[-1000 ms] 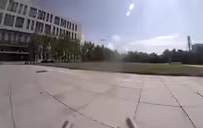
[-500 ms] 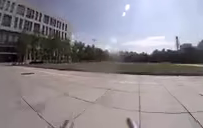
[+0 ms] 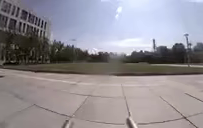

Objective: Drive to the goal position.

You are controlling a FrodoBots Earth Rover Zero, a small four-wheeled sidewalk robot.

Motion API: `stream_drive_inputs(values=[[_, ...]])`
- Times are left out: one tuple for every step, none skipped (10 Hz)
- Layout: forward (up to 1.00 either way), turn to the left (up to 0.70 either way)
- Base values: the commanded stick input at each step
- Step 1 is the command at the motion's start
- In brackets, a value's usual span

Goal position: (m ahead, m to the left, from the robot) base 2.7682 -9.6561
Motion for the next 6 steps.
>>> stream_drive_inputs(values=[[0.7,-0.34],[0.7,-0.34],[0.7,-0.24],[0.7,-0.05],[0.7,0.0],[0.7,0.0]])
